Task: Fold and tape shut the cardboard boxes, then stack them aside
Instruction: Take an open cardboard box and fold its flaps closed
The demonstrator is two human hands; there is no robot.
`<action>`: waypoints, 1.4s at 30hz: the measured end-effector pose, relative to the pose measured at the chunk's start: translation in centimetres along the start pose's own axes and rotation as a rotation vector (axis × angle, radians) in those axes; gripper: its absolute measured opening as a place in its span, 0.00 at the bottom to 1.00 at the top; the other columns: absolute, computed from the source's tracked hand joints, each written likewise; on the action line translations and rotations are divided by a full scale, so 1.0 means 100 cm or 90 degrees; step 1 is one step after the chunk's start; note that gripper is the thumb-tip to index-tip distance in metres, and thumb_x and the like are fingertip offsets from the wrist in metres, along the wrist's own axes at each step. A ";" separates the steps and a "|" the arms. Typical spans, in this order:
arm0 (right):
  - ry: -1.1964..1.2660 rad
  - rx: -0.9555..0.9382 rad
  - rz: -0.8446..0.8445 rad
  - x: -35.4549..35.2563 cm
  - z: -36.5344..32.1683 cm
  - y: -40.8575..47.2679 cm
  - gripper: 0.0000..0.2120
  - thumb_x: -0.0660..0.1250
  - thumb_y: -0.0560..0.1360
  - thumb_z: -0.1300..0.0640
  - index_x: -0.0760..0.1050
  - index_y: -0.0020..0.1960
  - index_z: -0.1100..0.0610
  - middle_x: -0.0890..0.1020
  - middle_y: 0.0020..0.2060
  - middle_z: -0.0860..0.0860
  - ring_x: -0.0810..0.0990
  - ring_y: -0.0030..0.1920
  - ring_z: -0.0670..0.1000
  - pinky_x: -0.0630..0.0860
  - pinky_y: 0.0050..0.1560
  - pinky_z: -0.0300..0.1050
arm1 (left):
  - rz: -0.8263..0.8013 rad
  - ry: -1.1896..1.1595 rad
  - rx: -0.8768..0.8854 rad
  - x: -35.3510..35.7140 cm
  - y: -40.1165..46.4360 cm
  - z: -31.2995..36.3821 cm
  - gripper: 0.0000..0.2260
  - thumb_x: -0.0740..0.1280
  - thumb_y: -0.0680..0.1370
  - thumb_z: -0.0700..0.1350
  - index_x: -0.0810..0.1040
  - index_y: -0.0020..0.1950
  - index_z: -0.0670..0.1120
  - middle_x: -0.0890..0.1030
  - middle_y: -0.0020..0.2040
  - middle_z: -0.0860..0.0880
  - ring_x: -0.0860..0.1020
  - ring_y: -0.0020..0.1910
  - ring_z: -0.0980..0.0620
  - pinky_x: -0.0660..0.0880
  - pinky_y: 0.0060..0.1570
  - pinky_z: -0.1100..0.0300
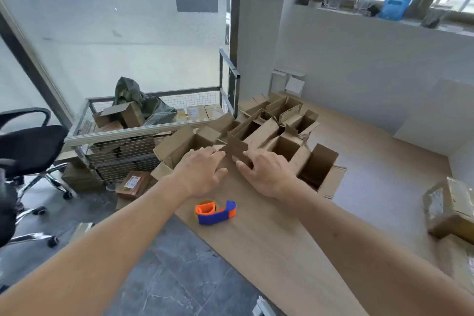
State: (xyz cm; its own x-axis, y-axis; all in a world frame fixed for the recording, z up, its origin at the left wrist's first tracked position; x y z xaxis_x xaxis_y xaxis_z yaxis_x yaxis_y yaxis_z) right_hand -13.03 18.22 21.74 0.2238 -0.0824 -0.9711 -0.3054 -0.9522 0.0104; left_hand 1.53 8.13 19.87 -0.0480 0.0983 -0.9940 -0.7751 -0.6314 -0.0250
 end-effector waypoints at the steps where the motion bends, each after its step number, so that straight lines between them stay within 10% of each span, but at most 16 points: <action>1: -0.001 0.000 -0.002 0.009 -0.015 0.012 0.25 0.55 0.83 0.38 0.74 0.71 0.52 0.80 0.65 0.52 0.78 0.64 0.55 0.74 0.61 0.53 | -0.008 0.004 0.000 0.002 0.002 -0.019 0.24 0.58 0.83 0.58 0.67 0.77 0.50 0.73 0.71 0.49 0.72 0.69 0.45 0.68 0.70 0.45; 27: 0.073 0.189 -0.191 0.212 -0.087 0.270 0.23 0.62 0.80 0.41 0.72 0.70 0.53 0.71 0.69 0.58 0.72 0.68 0.63 0.73 0.64 0.56 | -0.210 0.016 0.035 0.110 0.179 -0.257 0.22 0.60 0.83 0.53 0.68 0.76 0.48 0.71 0.73 0.44 0.69 0.72 0.42 0.66 0.73 0.44; 35: 0.144 0.319 -0.218 0.235 -0.078 0.287 0.20 0.65 0.79 0.45 0.72 0.68 0.53 0.68 0.69 0.57 0.71 0.68 0.62 0.76 0.61 0.58 | -0.250 0.027 0.056 0.142 0.220 -0.285 0.28 0.63 0.82 0.47 0.58 0.81 0.49 0.52 0.83 0.41 0.51 0.81 0.36 0.62 0.76 0.40; 42: 0.154 0.411 -0.181 0.258 -0.102 0.269 0.27 0.73 0.76 0.53 0.69 0.72 0.51 0.59 0.76 0.56 0.68 0.72 0.60 0.77 0.62 0.53 | -0.270 -0.040 0.080 0.170 0.230 -0.319 0.30 0.69 0.77 0.41 0.62 0.76 0.50 0.67 0.71 0.40 0.75 0.60 0.36 0.79 0.56 0.42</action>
State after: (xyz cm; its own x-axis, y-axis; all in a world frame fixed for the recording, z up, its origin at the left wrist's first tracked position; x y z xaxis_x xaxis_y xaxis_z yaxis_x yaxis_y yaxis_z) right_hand -6.07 -12.48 -0.61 0.5501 0.0087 -0.8351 -0.6713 -0.5902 -0.4484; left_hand 2.94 -29.24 -0.98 0.2557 0.3777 -0.8899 -0.8051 -0.4264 -0.4123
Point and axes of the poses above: each hand's wrist, its own y-axis towards the middle knuckle, its own x-axis out of the palm, z = x × y, the point moved 4 cm from there along y, towards the middle knuckle
